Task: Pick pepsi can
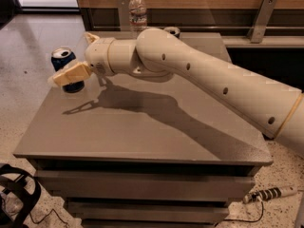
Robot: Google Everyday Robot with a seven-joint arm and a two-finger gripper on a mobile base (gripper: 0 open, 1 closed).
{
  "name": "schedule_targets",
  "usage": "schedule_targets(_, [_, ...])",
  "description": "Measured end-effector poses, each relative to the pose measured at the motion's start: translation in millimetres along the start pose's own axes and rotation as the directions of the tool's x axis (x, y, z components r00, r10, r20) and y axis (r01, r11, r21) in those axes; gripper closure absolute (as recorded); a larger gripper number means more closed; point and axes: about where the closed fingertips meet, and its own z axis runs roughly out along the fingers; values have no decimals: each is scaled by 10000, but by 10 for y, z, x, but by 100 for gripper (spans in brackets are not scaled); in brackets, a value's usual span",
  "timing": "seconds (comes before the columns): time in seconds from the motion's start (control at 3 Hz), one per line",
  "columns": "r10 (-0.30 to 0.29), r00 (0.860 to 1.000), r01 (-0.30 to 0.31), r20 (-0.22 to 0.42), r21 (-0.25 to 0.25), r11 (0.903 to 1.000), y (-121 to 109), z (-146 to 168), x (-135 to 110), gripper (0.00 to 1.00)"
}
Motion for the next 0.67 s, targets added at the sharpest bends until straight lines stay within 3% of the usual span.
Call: schedule_targets(0.67, [400,9992,-404,-80,-474,9981,0,282,208,0])
